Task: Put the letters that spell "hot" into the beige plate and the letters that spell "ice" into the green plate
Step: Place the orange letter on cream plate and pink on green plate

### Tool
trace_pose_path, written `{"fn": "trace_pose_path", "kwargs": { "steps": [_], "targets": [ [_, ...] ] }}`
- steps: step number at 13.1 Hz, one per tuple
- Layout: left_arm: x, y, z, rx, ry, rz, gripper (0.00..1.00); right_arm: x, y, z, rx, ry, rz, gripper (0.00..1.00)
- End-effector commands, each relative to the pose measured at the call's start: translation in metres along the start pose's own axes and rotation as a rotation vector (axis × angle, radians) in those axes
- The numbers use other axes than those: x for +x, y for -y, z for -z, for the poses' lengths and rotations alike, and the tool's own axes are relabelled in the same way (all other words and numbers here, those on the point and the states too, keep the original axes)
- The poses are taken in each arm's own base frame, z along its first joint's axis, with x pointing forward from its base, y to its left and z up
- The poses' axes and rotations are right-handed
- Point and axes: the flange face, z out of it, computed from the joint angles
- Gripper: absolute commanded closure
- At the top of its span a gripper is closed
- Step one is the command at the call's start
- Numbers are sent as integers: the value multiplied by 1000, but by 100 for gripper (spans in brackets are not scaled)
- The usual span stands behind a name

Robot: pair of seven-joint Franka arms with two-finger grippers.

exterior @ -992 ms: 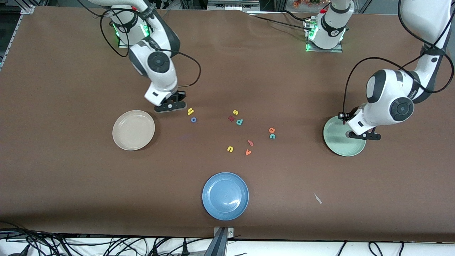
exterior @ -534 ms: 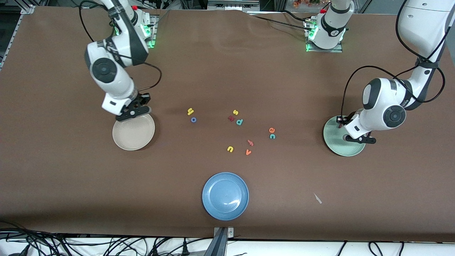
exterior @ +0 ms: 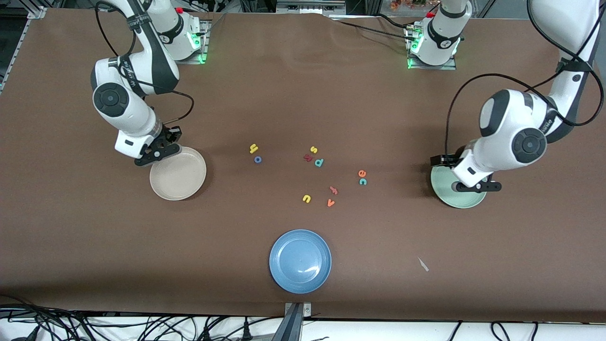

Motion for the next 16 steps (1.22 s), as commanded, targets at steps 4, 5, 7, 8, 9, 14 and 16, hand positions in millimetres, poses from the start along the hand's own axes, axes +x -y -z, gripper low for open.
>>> {"fn": "trace_pose_path", "kwargs": {
  "steps": [4,5,7,8,9,14,16],
  "targets": [
    [-8,-148,-12,-76,4,237,6,11,-9,-27,14,-46,-6,66],
    [-6,-161,-23,-68,-16,223,8,14,-10,-28,14,-46,-11,58],
    [-4,-172,-42,-56,-35,227,10,15,-10,-26,12,-50,-11,53],
    [-3,-182,-56,-74,-37,249,12,15,-9,-24,12,-52,-11,53],
    [2,-185,-67,-85,-60,268,14,16,-7,-22,12,-55,-21,53],
    [7,-190,-97,-103,-101,325,14,35,70,-4,70,-84,-200,53],
    [3,-196,-116,-63,-107,315,14,48,96,2,91,-99,-313,53]
  ]
}}
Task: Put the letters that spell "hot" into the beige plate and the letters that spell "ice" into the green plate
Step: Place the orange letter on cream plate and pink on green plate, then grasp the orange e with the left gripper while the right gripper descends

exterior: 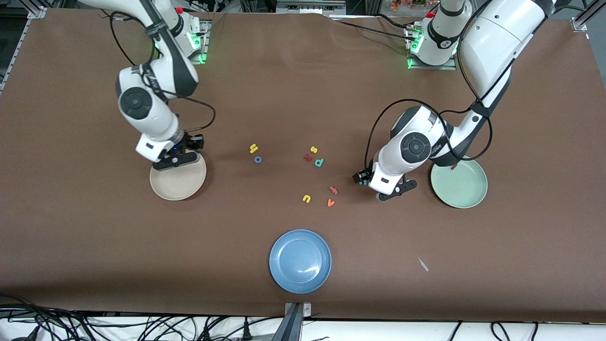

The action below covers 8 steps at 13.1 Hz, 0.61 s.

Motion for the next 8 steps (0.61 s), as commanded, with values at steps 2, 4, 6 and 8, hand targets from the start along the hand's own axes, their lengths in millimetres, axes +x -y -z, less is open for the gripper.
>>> {"fn": "trace_pose_path", "kwargs": {
  "steps": [2,4,6,8],
  "targets": [
    [-8,-6,-18,39,-37,5,14,19,45,8,51,-25,-200,53],
    [-14,-7,-25,30,-35,1,15,21,77,0,79,-54,-311,53],
    [-26,-8,-38,-3,-46,-10,21,19,102,-21,111,-66,-452,53],
    [-30,-5,-45,-1,-65,-33,22,13,138,-43,153,-74,-627,48]
  ]
}}
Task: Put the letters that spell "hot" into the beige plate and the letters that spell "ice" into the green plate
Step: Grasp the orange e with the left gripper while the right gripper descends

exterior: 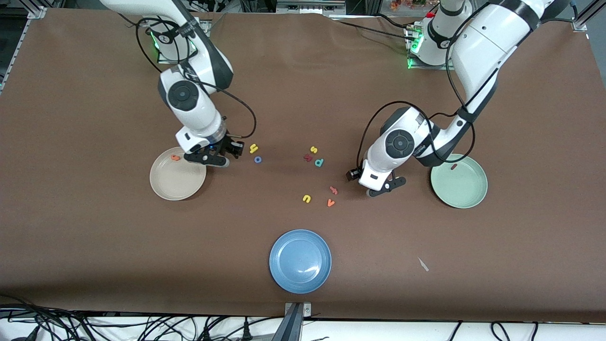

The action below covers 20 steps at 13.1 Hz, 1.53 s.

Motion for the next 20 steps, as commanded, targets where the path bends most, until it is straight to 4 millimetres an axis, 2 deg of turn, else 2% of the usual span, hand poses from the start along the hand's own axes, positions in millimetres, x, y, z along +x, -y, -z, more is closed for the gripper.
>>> {"fn": "trace_pose_path", "kwargs": {
  "steps": [1,2,4,9,10,13,14,17,19,20],
  "targets": [
    [-6,3,-7,8,-31,-10,23,-26,35,-32,61,-1,-209,48],
    [-6,3,-9,9,-30,-13,25,-36,43,-42,72,-1,-247,48],
    [-6,4,-13,21,-41,-27,28,-42,41,-51,61,7,-273,47],
    [-3,6,-16,17,-43,-20,58,-64,14,-41,20,8,-240,47],
    [-3,6,-18,18,-40,-20,62,-68,10,-46,7,14,-235,47],
    [0,9,-14,26,-43,-15,90,-72,6,-55,-6,17,-221,47],
    [4,13,-11,27,-47,-11,95,-73,6,-58,-9,14,-206,47],
    [14,25,30,124,-57,-42,100,-74,4,-68,0,13,-207,47],
    [23,46,63,191,-25,-101,100,-72,2,-74,6,11,-205,47],
    [32,64,80,209,22,-132,100,-73,2,-79,6,10,-191,47]
  ]
}}
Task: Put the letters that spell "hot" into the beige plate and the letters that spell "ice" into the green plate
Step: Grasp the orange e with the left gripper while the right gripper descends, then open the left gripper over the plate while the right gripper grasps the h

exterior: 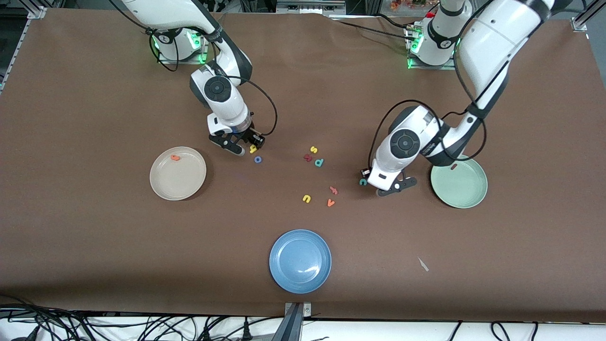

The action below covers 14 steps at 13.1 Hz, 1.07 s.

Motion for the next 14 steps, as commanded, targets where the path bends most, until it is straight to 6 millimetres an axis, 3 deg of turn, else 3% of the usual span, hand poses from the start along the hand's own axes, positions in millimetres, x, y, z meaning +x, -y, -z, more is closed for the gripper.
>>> {"fn": "trace_pose_path", "kwargs": {
  "steps": [1,4,8,12,13,14],
  "targets": [
    [13,58,50,47,76,-121,100,0,-4,-11,16,-11,28,47],
    [38,119,45,64,166,-239,100,0,-3,-10,17,-13,29,47],
    [67,180,12,83,197,-317,96,0,-4,-14,16,-11,29,51],
    [84,204,-15,83,175,-326,90,-1,-5,-16,20,-11,30,66],
    [85,204,-21,72,174,-326,84,-1,-5,-16,20,-11,30,74],
    [85,204,-23,69,180,-327,67,0,-5,-15,21,-12,30,81]
  ]
}}
